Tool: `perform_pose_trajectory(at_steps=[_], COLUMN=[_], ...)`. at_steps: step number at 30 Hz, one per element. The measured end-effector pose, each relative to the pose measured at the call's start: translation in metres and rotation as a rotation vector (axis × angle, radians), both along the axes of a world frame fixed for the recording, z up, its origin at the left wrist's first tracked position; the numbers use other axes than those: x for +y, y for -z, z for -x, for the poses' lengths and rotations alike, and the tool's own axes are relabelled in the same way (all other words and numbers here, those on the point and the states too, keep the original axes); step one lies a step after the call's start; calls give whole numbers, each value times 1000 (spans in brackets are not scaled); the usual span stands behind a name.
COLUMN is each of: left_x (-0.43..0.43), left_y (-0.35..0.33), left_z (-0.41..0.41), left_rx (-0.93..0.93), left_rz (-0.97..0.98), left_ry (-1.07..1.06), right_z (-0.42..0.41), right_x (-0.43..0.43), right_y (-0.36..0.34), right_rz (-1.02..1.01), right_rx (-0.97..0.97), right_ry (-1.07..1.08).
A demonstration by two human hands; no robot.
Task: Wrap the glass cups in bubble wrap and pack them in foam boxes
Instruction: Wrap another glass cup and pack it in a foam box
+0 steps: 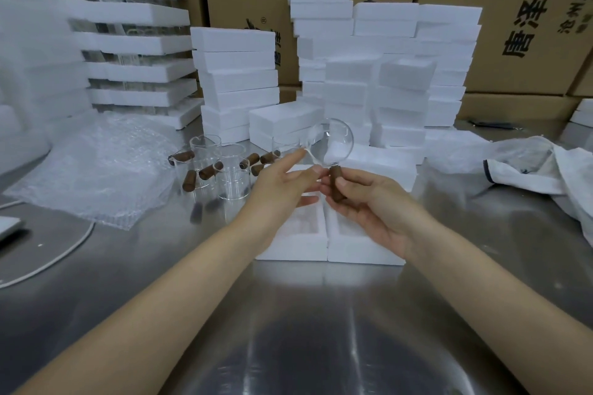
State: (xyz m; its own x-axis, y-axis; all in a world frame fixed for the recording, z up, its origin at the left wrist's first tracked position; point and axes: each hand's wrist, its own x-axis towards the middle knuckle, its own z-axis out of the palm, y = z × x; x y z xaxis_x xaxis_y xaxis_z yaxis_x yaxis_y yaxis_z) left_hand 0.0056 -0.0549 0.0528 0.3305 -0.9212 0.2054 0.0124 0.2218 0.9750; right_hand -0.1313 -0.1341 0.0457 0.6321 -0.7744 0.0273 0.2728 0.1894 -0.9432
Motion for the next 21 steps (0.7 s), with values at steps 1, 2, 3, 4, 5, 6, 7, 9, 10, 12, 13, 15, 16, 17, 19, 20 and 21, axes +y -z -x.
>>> perform_pose_trajectory(at_steps=[1, 2, 3, 4, 5, 6, 7, 9, 10, 12, 13, 15, 16, 17, 19, 20, 21], left_x=[0, 0, 1, 1, 1, 1, 1, 1, 1, 1, 1, 0, 0, 0, 0, 0, -1], left_y=[0, 0, -1, 0, 0, 0, 0, 0, 0, 0, 0, 1, 1, 1, 1, 2, 1], left_z=[-1, -1, -1, -2, -2, -3, -4, -5, -5, -5, -6, -6, -7, -7, -7, -7, -7], left_rx=[18, 21, 18, 16, 21, 26, 29, 24, 23, 19, 17, 13, 9, 6, 7, 9, 11], left_rz=[-4, -6, -9, -9, -5, 2, 8, 12, 13, 14, 15, 18, 20, 20, 18, 17, 16], left_ry=[6, 14, 21, 24, 29, 32, 35, 40, 45, 56, 62, 70, 72, 73, 71, 69, 66], right_z=[0, 1, 1, 1, 2, 2, 2, 2, 1, 1, 1, 1, 1, 1, 2, 2, 2], right_x=[0, 0, 1, 1, 1, 0, 0, -1, -1, -1, -2, -2, -2, -3, -3, -3, -3], right_y=[0, 0, 0, 0, 0, 0, 0, 0, 0, -1, -1, -1, -1, 0, 0, 0, 0], right_rz=[6, 9, 6, 1, -5, -9, -12, -20, -27, -41, -46, -52, -53, -52, -48, -45, -41], right_rx=[5, 8, 8, 5, 3, 3, 7, 19, 21, 15, 12, 8, 9, 11, 16, 18, 19], right_ry=[-5, -6, -6, -4, -1, 2, 4, 4, 4, 2, 1, -3, -4, -6, -8, -8, -8])
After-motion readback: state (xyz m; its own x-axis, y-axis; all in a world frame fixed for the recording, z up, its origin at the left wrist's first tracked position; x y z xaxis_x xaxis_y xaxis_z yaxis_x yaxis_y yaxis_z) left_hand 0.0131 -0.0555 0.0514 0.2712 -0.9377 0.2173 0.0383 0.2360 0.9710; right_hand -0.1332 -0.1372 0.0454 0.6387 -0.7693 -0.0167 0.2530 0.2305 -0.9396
